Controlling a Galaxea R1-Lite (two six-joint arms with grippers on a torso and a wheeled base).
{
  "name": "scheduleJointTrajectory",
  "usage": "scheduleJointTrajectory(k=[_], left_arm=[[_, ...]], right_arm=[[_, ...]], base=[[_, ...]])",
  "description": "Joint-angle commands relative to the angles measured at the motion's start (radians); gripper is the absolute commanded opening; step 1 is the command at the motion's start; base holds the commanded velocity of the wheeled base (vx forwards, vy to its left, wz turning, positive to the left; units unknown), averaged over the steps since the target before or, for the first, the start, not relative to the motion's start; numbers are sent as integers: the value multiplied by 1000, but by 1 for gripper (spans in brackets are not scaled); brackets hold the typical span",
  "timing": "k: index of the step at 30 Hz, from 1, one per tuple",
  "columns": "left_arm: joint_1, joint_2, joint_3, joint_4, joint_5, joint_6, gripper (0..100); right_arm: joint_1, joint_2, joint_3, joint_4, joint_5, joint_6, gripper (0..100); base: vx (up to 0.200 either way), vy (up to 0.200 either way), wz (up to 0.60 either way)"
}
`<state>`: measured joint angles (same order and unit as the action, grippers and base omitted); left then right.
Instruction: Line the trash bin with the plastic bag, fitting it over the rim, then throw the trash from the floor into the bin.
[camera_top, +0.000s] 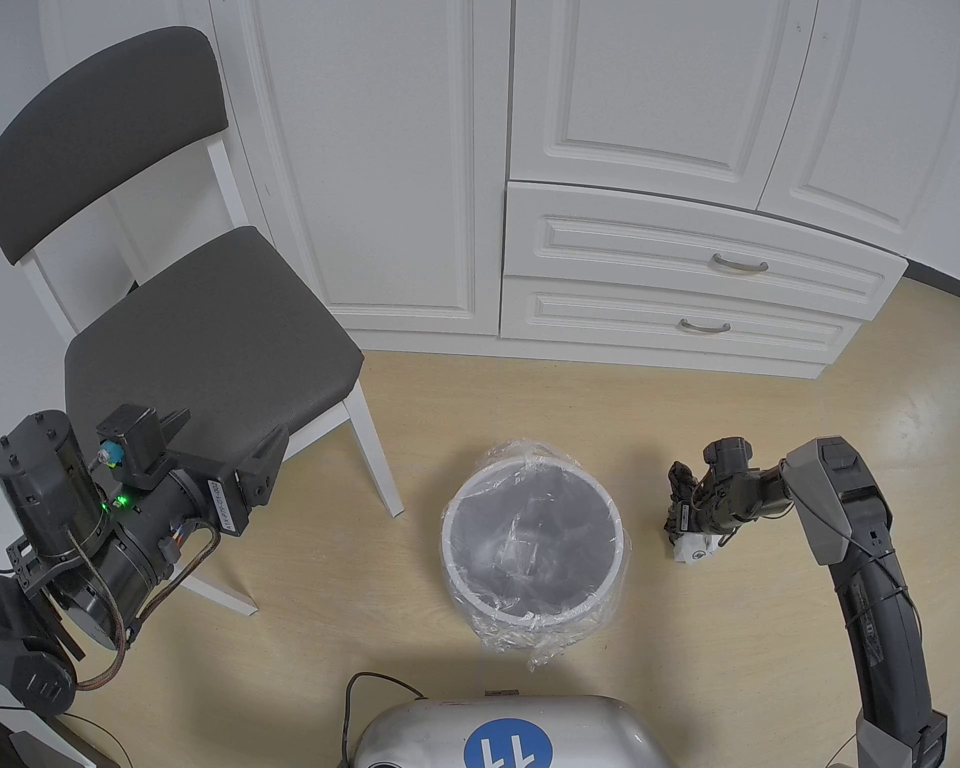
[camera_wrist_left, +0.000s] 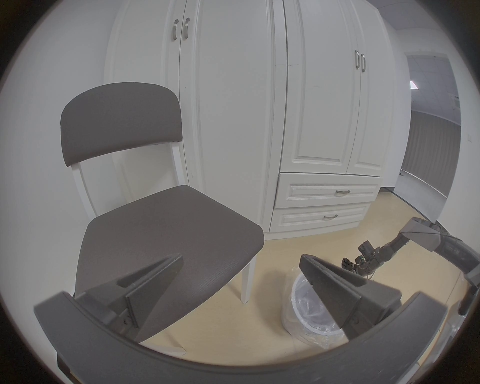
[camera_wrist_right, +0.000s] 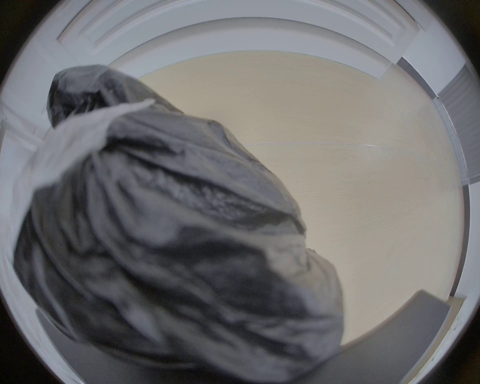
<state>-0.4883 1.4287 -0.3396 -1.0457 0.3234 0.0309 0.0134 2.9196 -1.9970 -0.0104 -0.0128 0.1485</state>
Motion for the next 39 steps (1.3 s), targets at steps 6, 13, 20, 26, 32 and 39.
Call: scheduleJointTrajectory(k=[6, 13, 20, 26, 32, 39], left_arm=[[0, -31, -7, 0, 0, 9, 100], [2, -83, -13, 0, -3, 11, 100], [0, -120, -12, 1, -4, 37, 100], [2, -139, -13, 1, -4, 47, 100], [2, -185, -6, 1, -7, 109, 100], [2, -202, -9, 1, -10, 119, 100]], right_arm=[[-55, -223, 37, 262, 155, 14, 0], [-78, -418, 38, 441, 224, 13, 0], [-73, -694, 199, 428, 226, 13, 0], [-46, -942, 435, 274, 228, 16, 0], [7, -1171, 741, -45, 228, 11, 0], [86, -1312, 968, -330, 217, 16, 0]], base=[[0, 0, 0], [0, 0, 0], [0, 0, 0], [0, 0, 0], [0, 0, 0], [0, 0, 0]])
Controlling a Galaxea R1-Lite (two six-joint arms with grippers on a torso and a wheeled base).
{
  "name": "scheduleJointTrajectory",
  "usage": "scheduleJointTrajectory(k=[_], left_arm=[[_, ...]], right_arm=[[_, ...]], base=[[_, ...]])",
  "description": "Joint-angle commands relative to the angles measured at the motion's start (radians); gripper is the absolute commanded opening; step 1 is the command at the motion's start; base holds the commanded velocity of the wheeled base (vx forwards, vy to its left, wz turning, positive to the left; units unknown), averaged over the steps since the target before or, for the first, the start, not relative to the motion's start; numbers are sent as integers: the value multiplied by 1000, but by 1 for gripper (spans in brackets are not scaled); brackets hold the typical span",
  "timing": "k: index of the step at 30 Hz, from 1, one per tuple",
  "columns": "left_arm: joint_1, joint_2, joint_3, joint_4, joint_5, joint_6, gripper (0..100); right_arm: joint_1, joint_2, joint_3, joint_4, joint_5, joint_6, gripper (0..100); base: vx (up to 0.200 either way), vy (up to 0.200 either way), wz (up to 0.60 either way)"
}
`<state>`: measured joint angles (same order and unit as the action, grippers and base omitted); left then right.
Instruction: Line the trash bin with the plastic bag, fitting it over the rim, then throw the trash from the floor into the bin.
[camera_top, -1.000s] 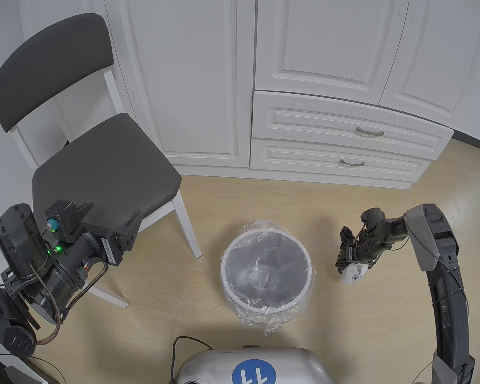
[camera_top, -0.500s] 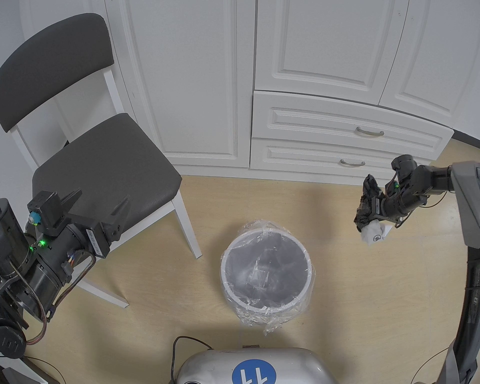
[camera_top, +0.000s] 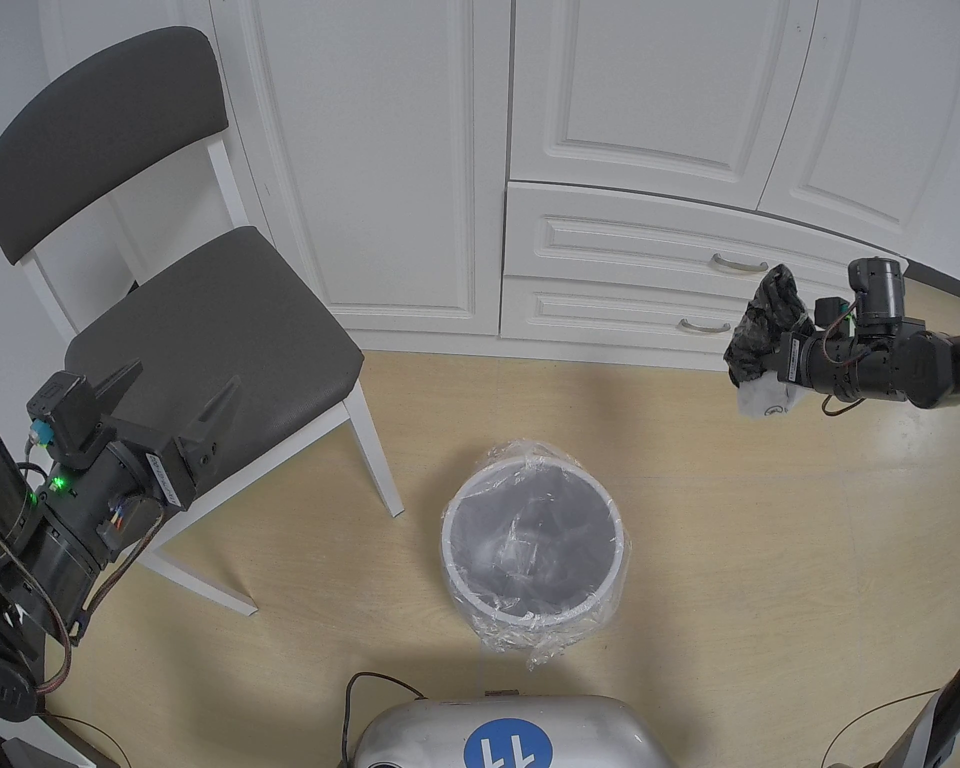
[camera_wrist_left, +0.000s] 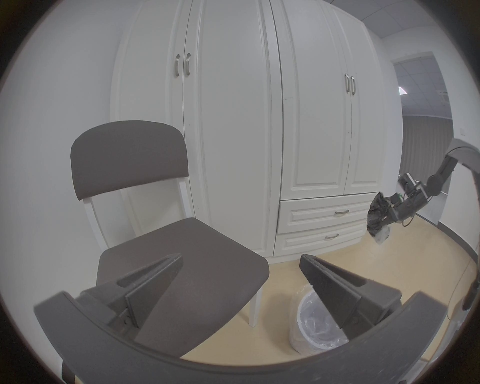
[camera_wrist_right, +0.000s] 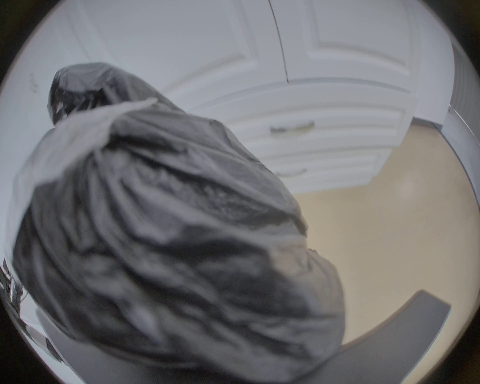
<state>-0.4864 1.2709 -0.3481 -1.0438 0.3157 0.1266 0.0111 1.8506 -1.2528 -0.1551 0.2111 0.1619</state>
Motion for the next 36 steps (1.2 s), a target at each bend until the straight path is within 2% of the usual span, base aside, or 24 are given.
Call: scheduleJointTrajectory(k=[1, 4, 10, 12, 13, 14, 15, 18, 20, 21, 23, 26, 30, 36], left_arm=[[0, -44, 0, -1, -3, 24, 100], [2, -42, -2, -1, -3, 24, 100], [23, -41, -6, 1, -3, 22, 100], [26, -42, -8, -1, -3, 24, 100], [28, -47, -9, -2, -3, 24, 100], [28, -47, -9, -2, -3, 24, 100], [28, -70, -19, 2, -3, 24, 100], [28, -94, -25, 15, -6, 24, 100], [28, -99, -28, 15, -9, 24, 100], [28, -99, -28, 15, -9, 24, 100], [42, -99, -32, 15, -12, 24, 100], [61, -96, -32, 15, -30, 24, 100], [126, -96, -31, 15, -101, 19, 100], [236, -90, -32, 15, -178, 16, 100]], right_arm=[[90, -245, 227, -190, -7, 2, 0], [124, -286, 276, -276, -9, 8, 0], [247, -321, 354, -402, -27, 13, 0], [287, -312, 375, -446, -56, 13, 0], [328, -303, 392, -489, -96, 13, 0], [328, -303, 392, -489, -96, 13, 0], [383, -277, 418, -552, -151, 13, 0], [466, -235, 467, -667, -233, 11, 0], [507, -197, 492, -755, -268, 10, 0], [507, -197, 492, -755, -268, 10, 0], [558, -113, 509, -894, -300, 13, 0], [599, -4, 520, -1035, -325, 13, 0], [612, 156, 515, -1196, -334, 8, 0], [609, 320, 469, -1248, -322, 14, 0]], base=[[0, 0, 0], [0, 0, 0], [0, 0, 0], [0, 0, 0], [0, 0, 0], [0, 0, 0], [0, 0, 0], [0, 0, 0], [0, 0, 0], [0, 0, 0], [0, 0, 0], [0, 0, 0], [0, 0, 0], [0, 0, 0]])
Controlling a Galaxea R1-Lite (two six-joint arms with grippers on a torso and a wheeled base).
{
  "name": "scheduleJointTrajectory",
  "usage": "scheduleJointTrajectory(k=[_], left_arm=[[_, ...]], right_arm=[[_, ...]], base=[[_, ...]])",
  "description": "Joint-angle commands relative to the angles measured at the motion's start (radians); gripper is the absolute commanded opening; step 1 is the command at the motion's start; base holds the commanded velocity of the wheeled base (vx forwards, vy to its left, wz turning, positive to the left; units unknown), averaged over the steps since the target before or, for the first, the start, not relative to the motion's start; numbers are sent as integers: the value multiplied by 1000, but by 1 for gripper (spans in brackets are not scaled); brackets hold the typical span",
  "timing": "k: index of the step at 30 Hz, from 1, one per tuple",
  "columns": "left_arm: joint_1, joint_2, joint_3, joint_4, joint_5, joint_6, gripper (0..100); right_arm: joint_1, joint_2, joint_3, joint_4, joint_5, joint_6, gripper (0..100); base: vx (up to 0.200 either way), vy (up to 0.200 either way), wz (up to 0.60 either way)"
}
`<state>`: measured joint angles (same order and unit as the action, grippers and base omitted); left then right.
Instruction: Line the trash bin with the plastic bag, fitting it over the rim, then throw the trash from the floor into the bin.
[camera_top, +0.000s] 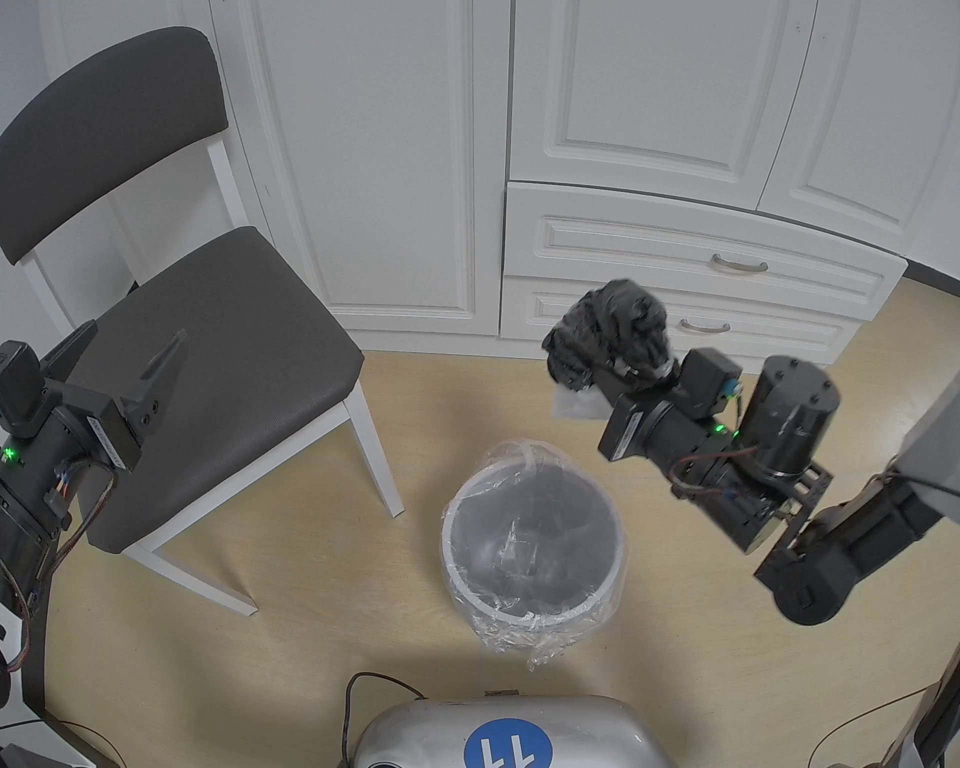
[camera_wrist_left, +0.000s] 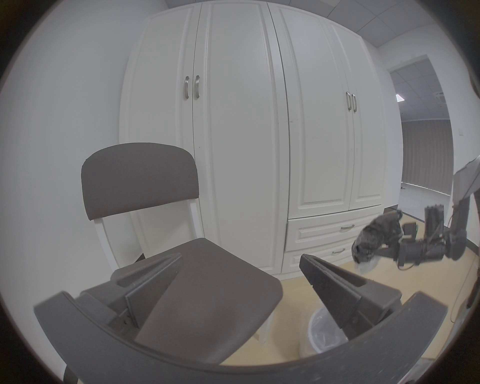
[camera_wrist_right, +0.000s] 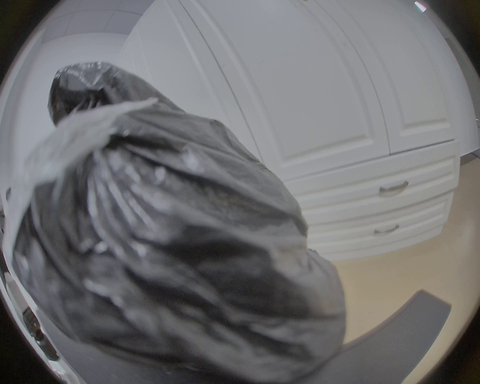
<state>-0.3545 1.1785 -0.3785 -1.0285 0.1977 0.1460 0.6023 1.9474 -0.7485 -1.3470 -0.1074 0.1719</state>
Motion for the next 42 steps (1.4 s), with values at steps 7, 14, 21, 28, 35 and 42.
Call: scheduleJointTrajectory(k=[7, 14, 21, 28, 35, 42], left_arm=[[114, 1, -2, -1, -70, -3, 100], [114, 4, 0, -1, -70, -2, 100], [106, -45, 18, -15, -69, 43, 100], [109, -112, 49, 1, -66, 176, 100], [114, -208, 67, 8, -69, 303, 100], [115, -214, 69, 38, -70, 299, 100]], right_arm=[[22, 352, -101, -67, -5, 81, 0], [20, 470, -161, -66, -6, 103, 0], [16, 498, -166, -57, -3, 112, 0], [17, 512, -166, -66, -3, 113, 0], [20, 510, -153, -69, -5, 123, 0], [17, 512, -157, -69, -3, 124, 0]], base=[[0, 0, 0], [0, 0, 0], [0, 0, 0], [0, 0, 0], [0, 0, 0], [0, 0, 0]])
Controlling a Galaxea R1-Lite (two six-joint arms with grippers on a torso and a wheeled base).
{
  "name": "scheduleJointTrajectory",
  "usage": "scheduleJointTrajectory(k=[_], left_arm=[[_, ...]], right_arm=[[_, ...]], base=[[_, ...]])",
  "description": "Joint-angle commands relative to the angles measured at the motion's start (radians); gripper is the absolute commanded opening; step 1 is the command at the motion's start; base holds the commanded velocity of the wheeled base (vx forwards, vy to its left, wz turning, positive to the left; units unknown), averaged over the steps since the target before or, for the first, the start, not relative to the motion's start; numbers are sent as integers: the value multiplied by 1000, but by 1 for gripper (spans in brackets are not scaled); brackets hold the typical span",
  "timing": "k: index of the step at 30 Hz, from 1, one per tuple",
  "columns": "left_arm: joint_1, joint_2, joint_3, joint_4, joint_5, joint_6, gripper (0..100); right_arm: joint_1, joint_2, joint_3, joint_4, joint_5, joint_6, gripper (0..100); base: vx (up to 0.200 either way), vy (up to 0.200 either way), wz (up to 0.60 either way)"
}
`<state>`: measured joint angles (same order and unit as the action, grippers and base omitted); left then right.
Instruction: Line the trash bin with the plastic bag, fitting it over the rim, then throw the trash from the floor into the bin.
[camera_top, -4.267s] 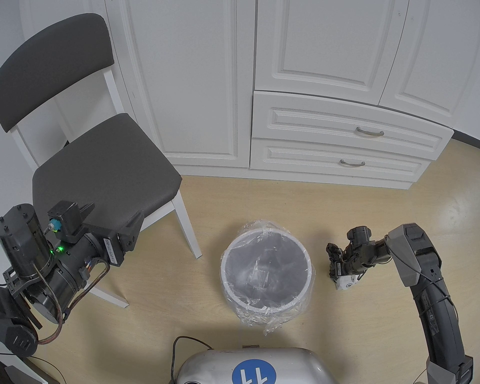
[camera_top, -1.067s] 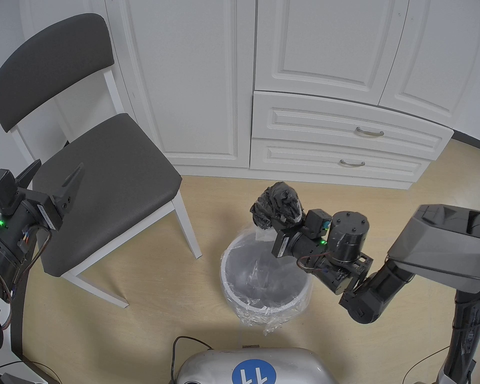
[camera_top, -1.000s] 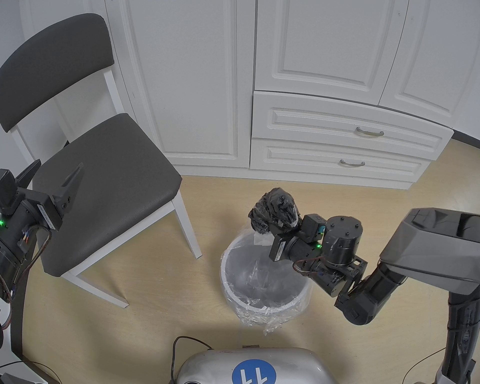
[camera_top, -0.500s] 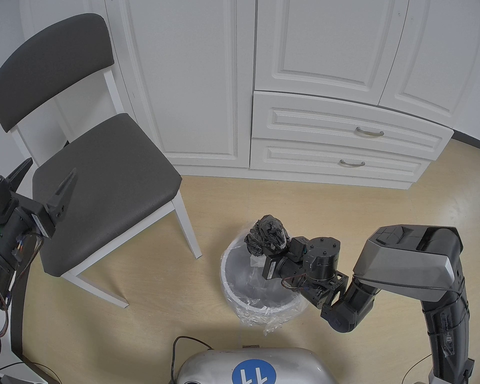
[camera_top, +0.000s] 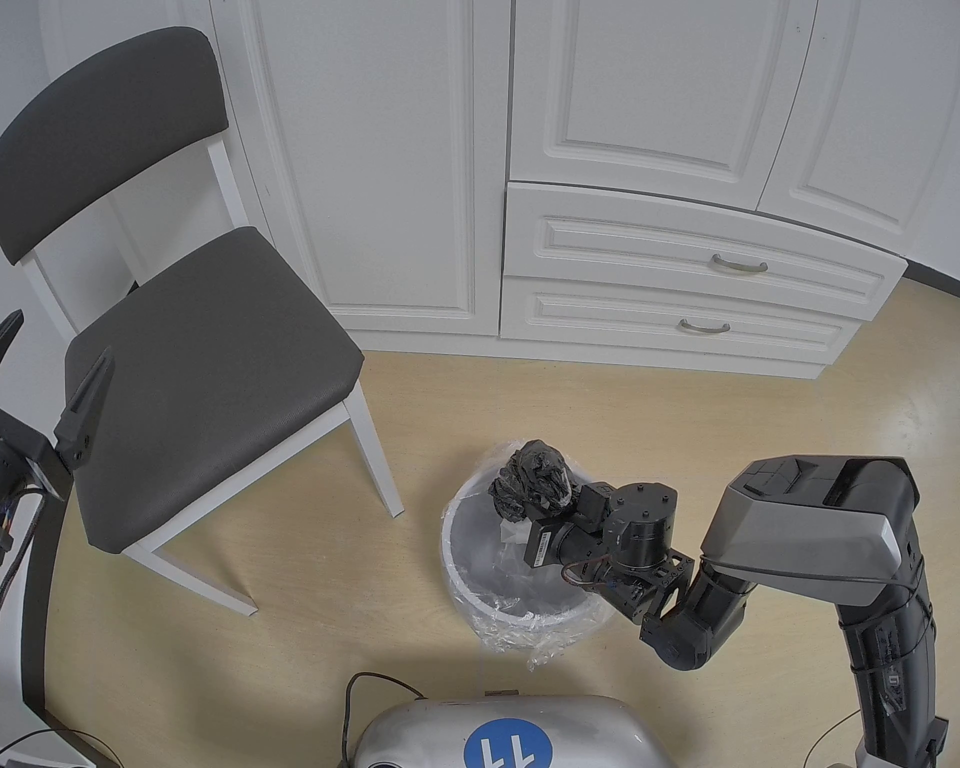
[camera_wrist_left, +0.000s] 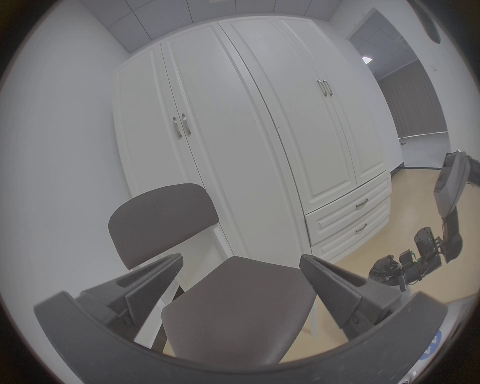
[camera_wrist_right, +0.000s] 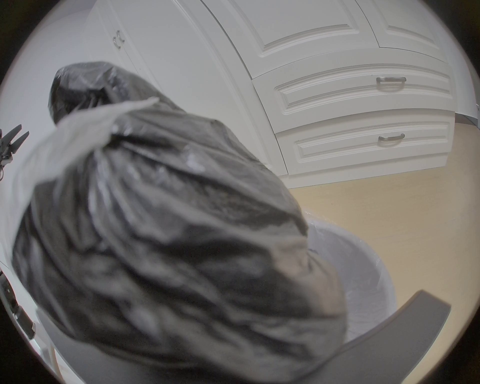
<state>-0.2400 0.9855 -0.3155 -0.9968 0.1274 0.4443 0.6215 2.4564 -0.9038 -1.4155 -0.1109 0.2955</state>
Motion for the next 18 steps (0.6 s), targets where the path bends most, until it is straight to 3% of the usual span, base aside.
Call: scheduleJointTrajectory(k=[1, 4, 10, 18], left_arm=[[1, -21, 6, 7, 0, 1, 100], [5, -10, -5, 41, 3, -22, 100], [51, 22, -88, 127, -37, -257, 100], [113, 16, -93, 145, -115, -288, 100]], right_arm=[[-2, 4, -3, 0, 0, 1, 0], [-9, 13, -12, 1, 2, 2, 0], [-22, 79, -79, 0, 0, 48, 0], [-31, 130, -115, 3, 0, 66, 0]], base=[[0, 0, 0], [0, 0, 0], [0, 0, 0], [0, 0, 0]])
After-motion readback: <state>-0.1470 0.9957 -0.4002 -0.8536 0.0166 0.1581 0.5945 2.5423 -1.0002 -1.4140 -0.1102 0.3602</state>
